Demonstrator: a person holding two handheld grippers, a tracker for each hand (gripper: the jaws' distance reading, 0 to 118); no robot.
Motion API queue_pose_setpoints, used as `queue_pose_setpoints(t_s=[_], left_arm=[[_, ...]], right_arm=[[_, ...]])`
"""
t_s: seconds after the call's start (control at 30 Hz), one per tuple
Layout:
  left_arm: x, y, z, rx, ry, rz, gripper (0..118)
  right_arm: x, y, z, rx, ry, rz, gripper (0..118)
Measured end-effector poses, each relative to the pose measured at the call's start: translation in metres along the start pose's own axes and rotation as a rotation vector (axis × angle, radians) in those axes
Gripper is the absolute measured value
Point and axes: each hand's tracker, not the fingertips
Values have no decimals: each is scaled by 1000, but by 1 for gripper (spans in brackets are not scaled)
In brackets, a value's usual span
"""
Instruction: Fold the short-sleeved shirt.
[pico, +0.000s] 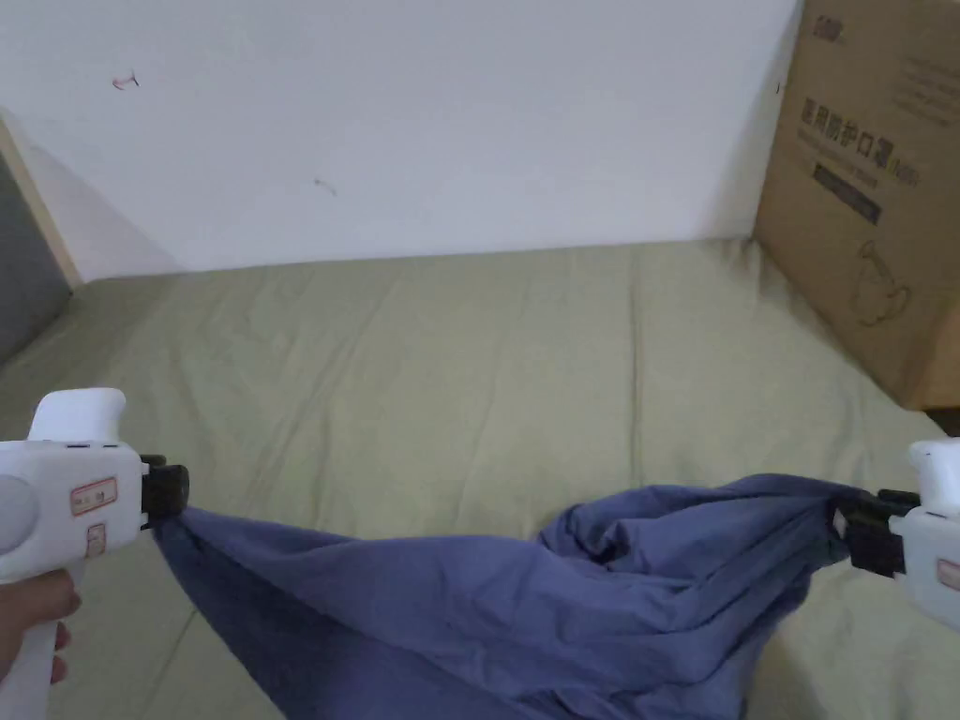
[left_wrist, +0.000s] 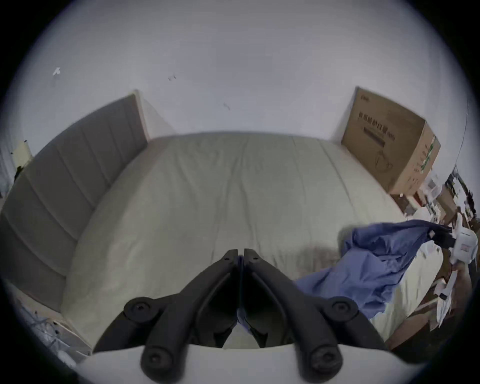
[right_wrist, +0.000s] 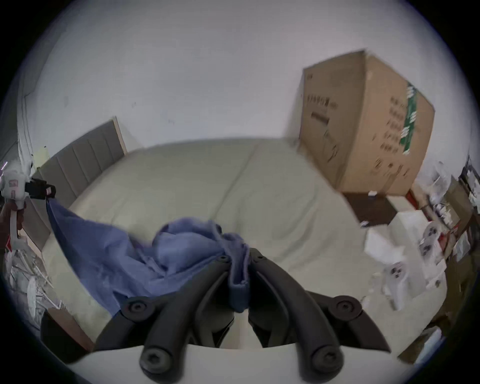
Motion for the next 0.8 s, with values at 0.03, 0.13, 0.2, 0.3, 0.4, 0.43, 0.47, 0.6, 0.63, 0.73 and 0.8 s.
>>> queue_pose_setpoints(t_s=[0.03, 0.13, 0.2, 0.3, 0.4, 0.43, 0.47, 0.6, 0.63, 0.73, 0.8], left_arm=[[-4, 6, 18, 46, 10, 9, 2], [-14, 18, 69, 191, 36, 19, 2], [-18, 28, 97, 257, 94, 17, 2], [-26, 42, 134, 340, 104, 53, 2], [-32, 54, 162, 386, 106, 63, 2], [-34, 59, 169, 389, 103, 60, 2], [-35, 62, 175, 413, 109, 59, 2], [-32, 85, 184, 429, 114, 61, 2], [-30, 92, 182, 433, 116, 69, 2], [-35, 120, 169, 435, 129, 86, 2], [-38, 136, 151, 447, 145, 102, 2]], right_arm=[[3, 16, 19, 38, -15, 4, 6], [11, 42, 70, 148, -77, 19, 6], [16, 60, 100, 208, -104, 4, 6], [25, 88, 137, 286, -132, -25, 6], [29, 114, 171, 346, -139, -11, 6], [30, 124, 177, 358, -149, -6, 6], [29, 132, 184, 381, -157, -2, 6], [19, 171, 195, 420, -172, 44, 6], [16, 181, 193, 423, -175, 57, 6], [9, 214, 174, 430, -185, 73, 6], [6, 238, 156, 429, -185, 78, 6]])
